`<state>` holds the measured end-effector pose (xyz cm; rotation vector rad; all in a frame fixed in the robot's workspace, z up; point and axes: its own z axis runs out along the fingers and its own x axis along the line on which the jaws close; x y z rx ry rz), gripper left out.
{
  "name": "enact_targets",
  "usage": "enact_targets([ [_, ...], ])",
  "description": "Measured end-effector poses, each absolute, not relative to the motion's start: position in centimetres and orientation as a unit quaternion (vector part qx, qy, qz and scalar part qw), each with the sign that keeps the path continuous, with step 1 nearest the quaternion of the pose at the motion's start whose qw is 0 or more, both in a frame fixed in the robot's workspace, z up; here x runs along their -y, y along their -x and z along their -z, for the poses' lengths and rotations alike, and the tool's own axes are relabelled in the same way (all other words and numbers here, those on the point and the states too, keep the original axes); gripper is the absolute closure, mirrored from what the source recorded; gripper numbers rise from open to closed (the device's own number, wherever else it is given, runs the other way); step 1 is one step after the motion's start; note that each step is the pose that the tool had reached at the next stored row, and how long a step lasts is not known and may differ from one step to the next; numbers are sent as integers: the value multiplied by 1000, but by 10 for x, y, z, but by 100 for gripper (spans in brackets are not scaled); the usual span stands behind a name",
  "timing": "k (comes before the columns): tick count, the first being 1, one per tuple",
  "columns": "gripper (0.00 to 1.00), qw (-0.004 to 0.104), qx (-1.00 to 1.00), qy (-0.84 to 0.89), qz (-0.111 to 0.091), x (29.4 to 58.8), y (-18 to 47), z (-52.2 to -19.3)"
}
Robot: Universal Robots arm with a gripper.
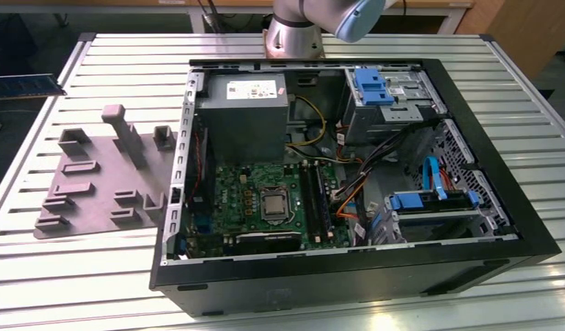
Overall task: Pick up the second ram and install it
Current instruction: 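Pick up the second ram and move it above second insertion slot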
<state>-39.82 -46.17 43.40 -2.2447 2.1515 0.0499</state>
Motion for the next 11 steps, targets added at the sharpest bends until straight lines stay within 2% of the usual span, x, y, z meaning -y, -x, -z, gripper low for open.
enact_targets([
  [11, 88, 16, -692, 722, -16, 462, 398, -440],
])
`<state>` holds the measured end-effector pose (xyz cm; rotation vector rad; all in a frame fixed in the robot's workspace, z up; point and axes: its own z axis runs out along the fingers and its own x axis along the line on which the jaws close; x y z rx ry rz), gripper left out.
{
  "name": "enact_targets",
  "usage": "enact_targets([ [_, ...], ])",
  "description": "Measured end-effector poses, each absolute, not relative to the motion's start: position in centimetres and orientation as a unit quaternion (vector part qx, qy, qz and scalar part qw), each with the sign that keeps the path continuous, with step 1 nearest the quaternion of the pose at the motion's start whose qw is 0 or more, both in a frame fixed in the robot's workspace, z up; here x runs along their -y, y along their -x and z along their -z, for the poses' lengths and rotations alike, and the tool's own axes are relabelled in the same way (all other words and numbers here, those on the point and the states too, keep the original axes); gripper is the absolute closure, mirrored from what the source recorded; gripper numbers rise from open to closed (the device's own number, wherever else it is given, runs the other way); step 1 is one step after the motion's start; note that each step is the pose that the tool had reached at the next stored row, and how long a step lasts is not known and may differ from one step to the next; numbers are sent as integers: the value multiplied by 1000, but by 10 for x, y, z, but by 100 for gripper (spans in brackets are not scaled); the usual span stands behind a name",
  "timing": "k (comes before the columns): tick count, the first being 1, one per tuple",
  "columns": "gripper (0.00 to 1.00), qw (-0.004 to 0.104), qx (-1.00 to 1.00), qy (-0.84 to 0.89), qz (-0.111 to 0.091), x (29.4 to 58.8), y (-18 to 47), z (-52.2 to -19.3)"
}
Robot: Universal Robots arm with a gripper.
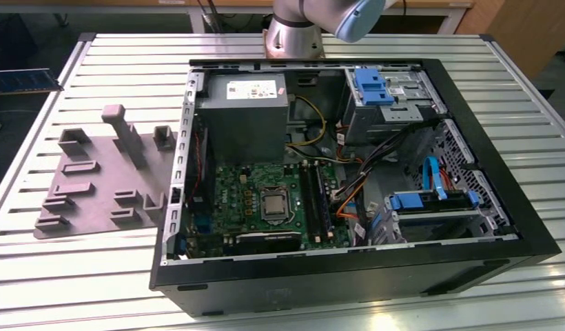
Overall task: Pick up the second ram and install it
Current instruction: 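Pick up the second ram and move it above second insertion slot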
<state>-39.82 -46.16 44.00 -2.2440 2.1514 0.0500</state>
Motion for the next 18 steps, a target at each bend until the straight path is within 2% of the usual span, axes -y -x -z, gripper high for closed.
enact_targets([
  [18, 88, 16, -692, 722, -16, 462, 387, -440],
])
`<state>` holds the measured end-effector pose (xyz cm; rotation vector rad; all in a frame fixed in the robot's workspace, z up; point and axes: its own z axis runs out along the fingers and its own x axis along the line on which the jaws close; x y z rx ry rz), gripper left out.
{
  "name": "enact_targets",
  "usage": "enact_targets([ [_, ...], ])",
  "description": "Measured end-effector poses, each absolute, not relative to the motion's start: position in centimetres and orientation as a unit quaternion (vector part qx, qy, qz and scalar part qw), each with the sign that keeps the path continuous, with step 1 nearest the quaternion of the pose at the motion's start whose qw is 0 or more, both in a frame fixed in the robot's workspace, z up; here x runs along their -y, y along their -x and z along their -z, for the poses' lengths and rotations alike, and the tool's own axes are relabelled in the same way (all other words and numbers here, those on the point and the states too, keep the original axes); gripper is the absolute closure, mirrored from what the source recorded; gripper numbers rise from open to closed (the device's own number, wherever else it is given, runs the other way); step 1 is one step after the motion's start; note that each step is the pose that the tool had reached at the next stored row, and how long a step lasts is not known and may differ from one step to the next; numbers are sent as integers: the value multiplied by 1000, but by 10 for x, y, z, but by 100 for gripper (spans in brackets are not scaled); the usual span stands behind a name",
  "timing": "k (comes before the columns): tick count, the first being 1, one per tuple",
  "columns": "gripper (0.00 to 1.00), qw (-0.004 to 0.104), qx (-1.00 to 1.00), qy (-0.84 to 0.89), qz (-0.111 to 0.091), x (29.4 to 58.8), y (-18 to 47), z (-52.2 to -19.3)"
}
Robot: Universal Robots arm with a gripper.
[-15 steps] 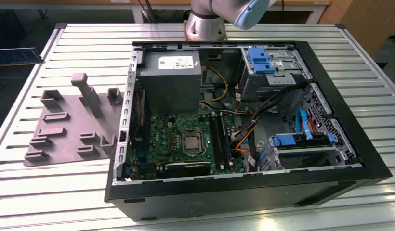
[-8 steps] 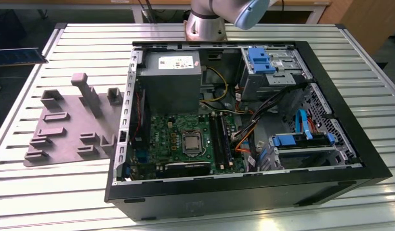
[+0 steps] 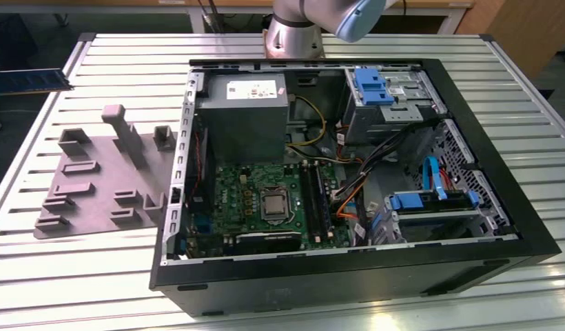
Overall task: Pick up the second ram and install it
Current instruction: 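Pick up the second ram and move it above second insertion slot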
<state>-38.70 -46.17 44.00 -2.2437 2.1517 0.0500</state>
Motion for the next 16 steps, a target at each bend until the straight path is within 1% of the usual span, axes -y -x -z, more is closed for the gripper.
enact_targets([
  [16, 88, 16, -692, 722, -16, 462, 375, -440],
])
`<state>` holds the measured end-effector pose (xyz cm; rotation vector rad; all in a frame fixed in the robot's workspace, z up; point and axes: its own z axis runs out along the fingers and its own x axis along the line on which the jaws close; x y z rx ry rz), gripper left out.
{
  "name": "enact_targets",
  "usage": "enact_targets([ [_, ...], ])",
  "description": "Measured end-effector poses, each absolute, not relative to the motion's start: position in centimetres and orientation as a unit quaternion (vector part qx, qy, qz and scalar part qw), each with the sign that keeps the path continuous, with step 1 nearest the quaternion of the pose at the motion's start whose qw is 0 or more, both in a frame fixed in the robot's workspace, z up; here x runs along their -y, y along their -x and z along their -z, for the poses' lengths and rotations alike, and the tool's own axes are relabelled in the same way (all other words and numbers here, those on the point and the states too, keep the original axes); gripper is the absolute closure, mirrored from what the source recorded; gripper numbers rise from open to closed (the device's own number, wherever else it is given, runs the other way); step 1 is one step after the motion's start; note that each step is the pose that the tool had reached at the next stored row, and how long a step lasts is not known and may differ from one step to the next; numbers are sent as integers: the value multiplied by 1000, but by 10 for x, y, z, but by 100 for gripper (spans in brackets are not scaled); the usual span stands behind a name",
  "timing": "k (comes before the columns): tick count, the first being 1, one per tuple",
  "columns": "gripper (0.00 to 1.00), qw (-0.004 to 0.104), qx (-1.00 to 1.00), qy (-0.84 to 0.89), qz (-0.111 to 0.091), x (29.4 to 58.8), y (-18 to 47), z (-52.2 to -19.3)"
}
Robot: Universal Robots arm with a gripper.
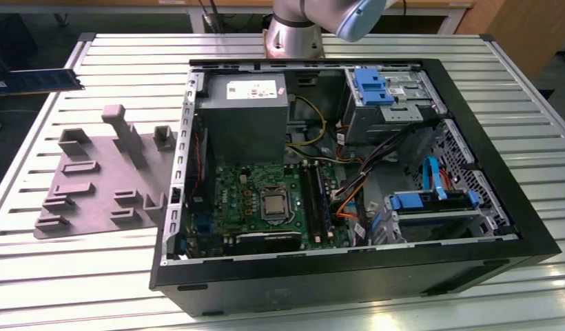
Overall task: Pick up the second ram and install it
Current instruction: 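Pick up the second ram and move it above second insertion slot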
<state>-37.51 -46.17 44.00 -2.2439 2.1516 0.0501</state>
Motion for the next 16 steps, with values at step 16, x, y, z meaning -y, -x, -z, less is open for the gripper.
enact_targets([
  [16, 88, 16, -692, 722, -16, 462, 362, -440],
])
